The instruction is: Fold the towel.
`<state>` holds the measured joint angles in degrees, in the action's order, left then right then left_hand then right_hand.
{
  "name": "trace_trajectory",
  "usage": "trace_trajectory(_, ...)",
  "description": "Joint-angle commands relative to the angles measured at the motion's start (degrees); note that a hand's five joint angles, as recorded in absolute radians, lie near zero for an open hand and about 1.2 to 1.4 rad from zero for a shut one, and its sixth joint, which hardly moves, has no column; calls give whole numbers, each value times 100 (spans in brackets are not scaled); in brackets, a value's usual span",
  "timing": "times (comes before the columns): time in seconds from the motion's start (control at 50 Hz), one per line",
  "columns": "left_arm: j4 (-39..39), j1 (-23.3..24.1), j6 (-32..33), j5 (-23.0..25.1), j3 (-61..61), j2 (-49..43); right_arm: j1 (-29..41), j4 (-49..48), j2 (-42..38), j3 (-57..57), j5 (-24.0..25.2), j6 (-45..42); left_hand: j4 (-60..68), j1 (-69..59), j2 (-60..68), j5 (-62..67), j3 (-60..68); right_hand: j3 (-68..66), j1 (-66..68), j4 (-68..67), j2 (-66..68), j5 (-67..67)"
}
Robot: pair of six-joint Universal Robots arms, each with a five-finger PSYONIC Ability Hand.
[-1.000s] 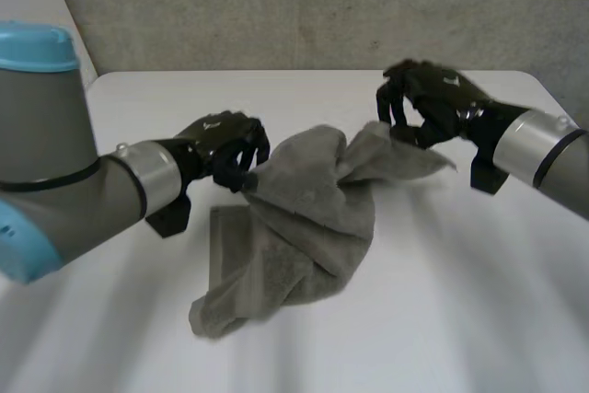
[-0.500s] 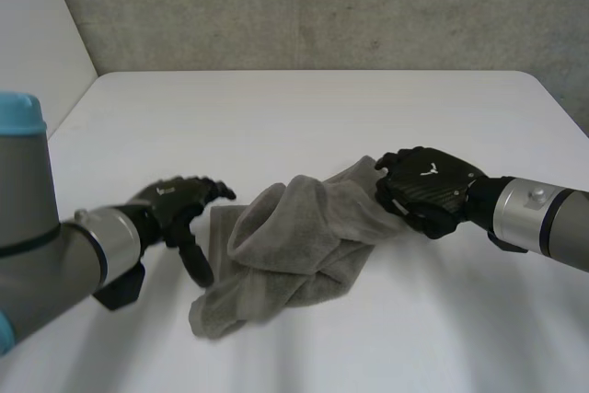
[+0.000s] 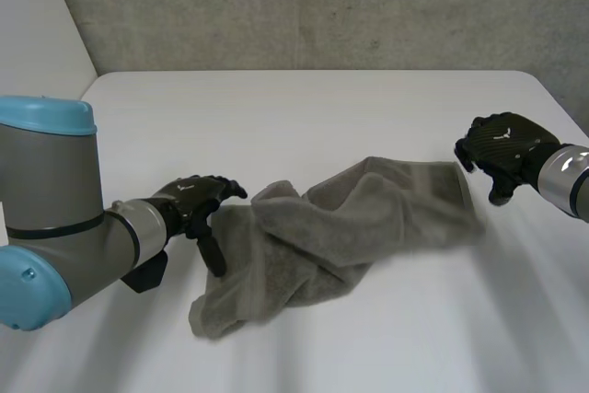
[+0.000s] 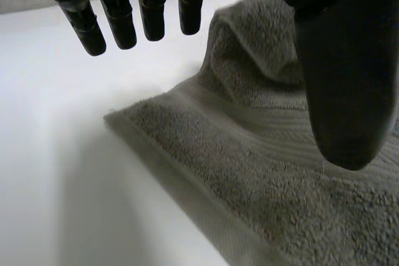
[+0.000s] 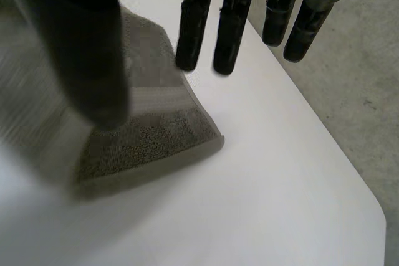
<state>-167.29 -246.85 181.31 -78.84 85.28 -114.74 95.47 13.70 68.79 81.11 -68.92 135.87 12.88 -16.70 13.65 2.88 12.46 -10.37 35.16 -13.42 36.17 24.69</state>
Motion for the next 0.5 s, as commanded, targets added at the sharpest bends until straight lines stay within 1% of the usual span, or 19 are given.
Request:
trace_trajectory(0.02,-453,286,18,36,-196,13,305,-298,214,54,45,546,-288,670,-365,-288,-246,37,-2516,342,-2617,-2469)
trace_trajectory(0.06,-620,356,71,88,-371,-5,384,-473,450,81,116,1062,-288,670,-365,-288,-246,37,-2516,342,-2617,-2469)
trace_trajectory(0.08,-620,356,71,88,-372,-5,384,-474,451,81,116,1065,-288,670,-365,-288,-246,37,-2516,342,-2617,-2469)
trace_trajectory(0.12,-682,374,115,97,-478,-40,454,-535,521,72,290,1484,-288,670,-365,-288,-246,37,-2516,342,-2617,-2469)
trace_trajectory(0.14,-699,374,124,123,-573,-118,455,-535,521,72,292,1486,-288,670,-365,-288,-246,37,-2516,342,-2617,-2469)
trace_trajectory(0.16,-700,374,124,123,-574,-119,472,-527,512,29,492,1669,-288,670,-365,-288,-246,37,-2516,342,-2617,-2469)
trace_trajectory(0.18,-682,374,141,228,-696,-250,481,-501,504,-15,729,1819,-288,670,-365,-288,-246,37,-2516,342,-2617,-2469)
trace_trajectory(0.2,-656,374,193,420,-810,-399,481,-500,504,-16,731,1820,-288,670,-365,-288,-246,37,-2516,342,-2617,-2469)
trace_trajectory(0.22,-656,374,194,422,-812,-400,481,-518,451,-68,1044,1951,-288,670,-365,-288,-246,37,-2516,342,-2617,-2469)
trace_trajectory(0.24,-638,374,264,588,-855,-496,481,-518,451,-69,1047,1952,-288,670,-365,-288,-246,37,-2516,342,-2617,-2469)
trace_trajectory(0.26,-629,374,377,720,-864,-593,472,-518,277,-164,1300,2048,-288,670,-365,-288,-246,37,-2516,342,-2617,-2469)
trace_trajectory(0.28,-629,374,378,721,-864,-594,481,-518,14,-339,1407,2084,-288,670,-365,-288,-246,37,-2516,342,-2617,-2469)
trace_trajectory(0.3,-629,374,500,808,-873,-681,481,-518,11,-341,1408,2084,-288,670,-365,-288,-246,37,-2516,342,-2617,-2469)
trace_trajectory(0.32,-629,374,649,818,-873,-769,507,-448,-302,-602,1503,2110,-288,670,-365,-288,-246,37,-2516,342,-2617,-2469)
trace_trajectory(0.34,-629,374,651,818,-873,-769,507,-448,-305,-605,1504,2110,-288,670,-365,-288,-246,37,-2516,342,-2617,-2469)
trace_trajectory(0.38,-621,374,931,809,-891,-901,699,-203,-839,-1059,1487,2172,-288,670,-365,-288,-246,37,-2516,342,-2617,-2469)
trace_trajectory(0.4,-620,374,932,809,-891,-901,701,-201,-841,-1062,1487,2172,-288,670,-365,-288,-246,37,-2516,342,-2617,-2469)
trace_trajectory(0.44,-594,374,1046,800,-917,-945,797,402,-1366,-1508,1443,2146,-288,632,-327,-250,-246,37,-2516,342,-2617,-2469)
trace_trajectory(0.5,-480,374,1161,765,-1005,-1051,850,704,-1597,-1695,1443,2119,-288,396,-91,-15,-246,37,-2516,342,-2617,-2469)
